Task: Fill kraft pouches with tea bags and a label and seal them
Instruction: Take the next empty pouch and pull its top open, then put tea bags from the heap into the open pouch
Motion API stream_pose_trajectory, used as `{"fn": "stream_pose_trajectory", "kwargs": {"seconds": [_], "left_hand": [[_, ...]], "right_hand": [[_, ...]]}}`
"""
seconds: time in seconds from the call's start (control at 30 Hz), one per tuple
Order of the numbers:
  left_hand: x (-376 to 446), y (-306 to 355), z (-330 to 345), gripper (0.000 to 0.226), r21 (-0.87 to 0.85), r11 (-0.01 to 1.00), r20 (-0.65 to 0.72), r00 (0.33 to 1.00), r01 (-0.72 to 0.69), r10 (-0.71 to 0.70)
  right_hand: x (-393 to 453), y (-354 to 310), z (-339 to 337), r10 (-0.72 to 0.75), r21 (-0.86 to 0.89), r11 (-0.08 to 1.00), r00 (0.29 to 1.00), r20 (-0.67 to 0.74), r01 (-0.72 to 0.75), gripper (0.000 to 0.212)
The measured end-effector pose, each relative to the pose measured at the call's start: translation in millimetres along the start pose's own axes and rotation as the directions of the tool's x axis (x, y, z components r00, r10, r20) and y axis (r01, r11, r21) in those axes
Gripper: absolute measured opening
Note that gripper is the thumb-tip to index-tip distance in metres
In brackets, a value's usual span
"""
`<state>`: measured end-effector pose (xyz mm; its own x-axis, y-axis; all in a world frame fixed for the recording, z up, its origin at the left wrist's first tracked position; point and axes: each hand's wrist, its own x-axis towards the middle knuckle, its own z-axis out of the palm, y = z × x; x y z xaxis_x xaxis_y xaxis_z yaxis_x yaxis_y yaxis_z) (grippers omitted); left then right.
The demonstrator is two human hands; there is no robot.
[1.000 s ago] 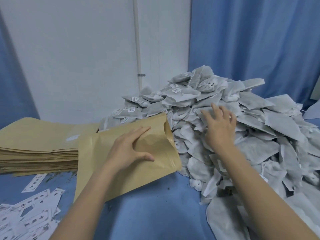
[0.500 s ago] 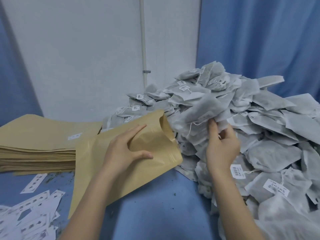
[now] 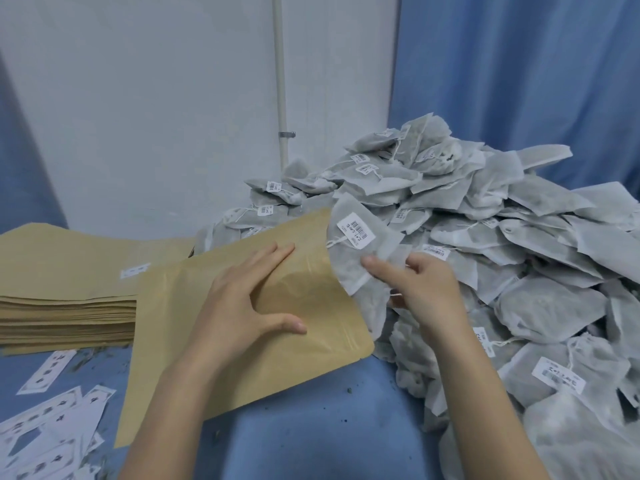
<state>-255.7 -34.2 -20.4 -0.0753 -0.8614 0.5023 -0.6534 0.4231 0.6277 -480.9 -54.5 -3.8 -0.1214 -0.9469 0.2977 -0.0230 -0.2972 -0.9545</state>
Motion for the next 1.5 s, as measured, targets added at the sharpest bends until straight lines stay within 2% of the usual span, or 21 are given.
{"fn": "stream_pose_trajectory", "kwargs": {"seconds": [0.13,0.2,0.3,0.37,0.5,0.6,0.67,0.7,0.77,0.87,0.93,1.0,1.07,1.1,1.17,1.23,1.3,1.37,1.4,1.43,1.5], "left_hand": [[-0.3,-2.4,-6.8,0.1,0.02,1.0,0.027,1.0,0.005,-0.006],[0.1,-1.3,-7.3,0.098,0.023,1.0,0.049,0.999,-0.01,0.009],[1.3,2.6,-2.9,0.097,0.076,0.994,0.109,0.991,-0.08,0.072],[1.4,6.0,1.9,0.098,0.093,0.99,0.154,0.984,-0.107,0.092],[0.8,6.4,4.7,0.098,0.111,0.987,0.181,0.979,-0.117,0.095],[0.3,3.5,-2.2,0.097,0.11,0.989,0.143,0.986,-0.1,0.084],[-0.2,2.4,-6.5,0.095,0.092,0.993,0.107,0.992,-0.078,0.068],[-0.5,2.4,-7.9,0.094,0.074,0.995,0.089,0.994,-0.064,0.058],[-1.4,3.8,-9.2,0.093,0.04,0.998,0.057,0.997,-0.048,0.046],[-1.6,10.8,-7.9,0.09,0.035,0.996,0.049,0.995,-0.084,0.083],[-1.8,18.5,-4.2,0.088,0.014,0.991,0.077,0.988,-0.135,0.134],[-2.5,25.7,1.9,0.087,-0.001,0.983,0.128,0.975,-0.183,0.182],[-2.7,28.7,7.4,0.085,0.0,0.981,0.177,0.966,-0.192,0.189],[-2.4,28.0,8.4,0.085,0.001,0.985,0.187,0.967,-0.175,0.172],[-1.4,23.3,6.5,0.085,0.019,0.99,0.172,0.976,-0.137,0.131],[-0.4,16.9,2.5,0.086,0.054,0.992,0.121,0.987,-0.112,0.105],[0.4,12.6,0.7,0.087,0.09,0.992,0.078,0.994,-0.089,0.082],[0.7,10.9,2.6,0.09,0.113,0.991,0.069,0.995,-0.075,0.067],[0.6,10.9,4.4,0.091,0.123,0.99,0.072,0.995,-0.074,0.065],[0.4,11.0,6.3,0.092,0.131,0.989,0.074,0.995,-0.073,0.063],[0.4,11.1,9.9,0.092,0.137,0.988,0.066,0.996,-0.071,0.063]], "right_hand": [[-4.3,-4.7,-2.3,-0.026,-0.035,0.999,1.0,-0.009,0.025,0.02],[-6.8,-5.9,0.9,-0.046,-0.127,0.991,0.999,0.007,0.047,0.021],[-8.5,-4.8,9.3,-0.021,-0.361,0.931,0.994,0.106,0.058,0.034],[-9.5,-1.1,15.4,0.018,-0.394,0.917,0.983,0.184,0.057,0.035],[-11.2,0.8,15.6,0.114,-0.296,0.955,0.93,0.351,-0.006,0.035],[-10.0,-6.8,2.1,0.204,-0.234,0.967,0.858,0.471,-0.101,0.013],[-6.9,-8.9,-6.9,0.204,-0.125,0.979,0.851,0.484,-0.164,0.041],[-4.6,-7.0,-9.2,0.173,-0.067,0.985,0.879,0.445,-0.16,0.054],[-3.7,-5.4,-7.7,0.083,0.013,0.996,0.938,0.338,-0.093,0.061],[-7.7,-5.1,11.7,0.0,0.004,1.0,0.938,0.345,-0.001,0.038],[-9.4,-12.0,23.7,-0.036,-0.272,0.947,0.897,0.441,0.172,0.02],[-5.7,-21.7,31.3,0.078,-0.553,0.773,0.818,0.569,0.311,0.027],[1.0,-24.6,30.8,0.213,-0.683,0.663,0.798,0.564,0.306,0.035],[3.0,-25.3,30.5,0.223,-0.674,0.663,0.774,0.593,0.326,0.036],[2.2,-25.9,30.0,0.076,-0.515,0.788,0.777,0.625,0.337,0.023],[6.0,-13.6,17.0,-0.145,-0.46,0.822,0.905,0.401,0.336,0.012],[13.9,3.6,-2.2,-0.319,-0.58,0.751,0.943,0.098,0.314,0.017],[20.8,19.3,-22.9,-0.377,-0.868,0.463,0.926,-0.011,0.179,0.042],[24.2,25.1,-31.9,-0.34,-0.949,0.305,0.94,-0.025,0.085,0.052],[27.1,29.7,-39.1,-0.29,-0.979,0.204,0.956,-0.049,0.012,0.055],[29.3,35.8,-46.2,-0.3,-0.979,0.201,0.951,-0.081,-0.02,0.046]]}}
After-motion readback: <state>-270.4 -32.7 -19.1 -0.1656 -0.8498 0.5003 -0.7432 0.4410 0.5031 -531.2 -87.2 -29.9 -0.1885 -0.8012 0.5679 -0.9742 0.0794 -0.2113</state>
